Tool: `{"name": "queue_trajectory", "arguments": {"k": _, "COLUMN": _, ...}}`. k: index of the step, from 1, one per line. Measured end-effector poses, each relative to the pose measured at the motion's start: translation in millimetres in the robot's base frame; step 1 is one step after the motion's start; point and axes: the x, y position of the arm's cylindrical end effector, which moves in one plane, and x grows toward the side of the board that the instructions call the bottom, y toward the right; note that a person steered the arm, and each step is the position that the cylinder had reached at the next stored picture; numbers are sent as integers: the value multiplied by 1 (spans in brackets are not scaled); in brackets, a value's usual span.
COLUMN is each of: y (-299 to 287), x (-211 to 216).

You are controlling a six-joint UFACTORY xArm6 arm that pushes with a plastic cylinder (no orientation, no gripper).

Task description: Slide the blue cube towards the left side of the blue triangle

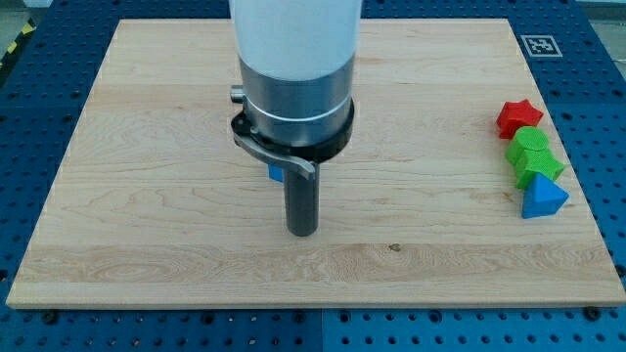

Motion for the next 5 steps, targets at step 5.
{"name": "queue_trajectory", "arguments": {"k": 5, "y": -25, "x": -80}}
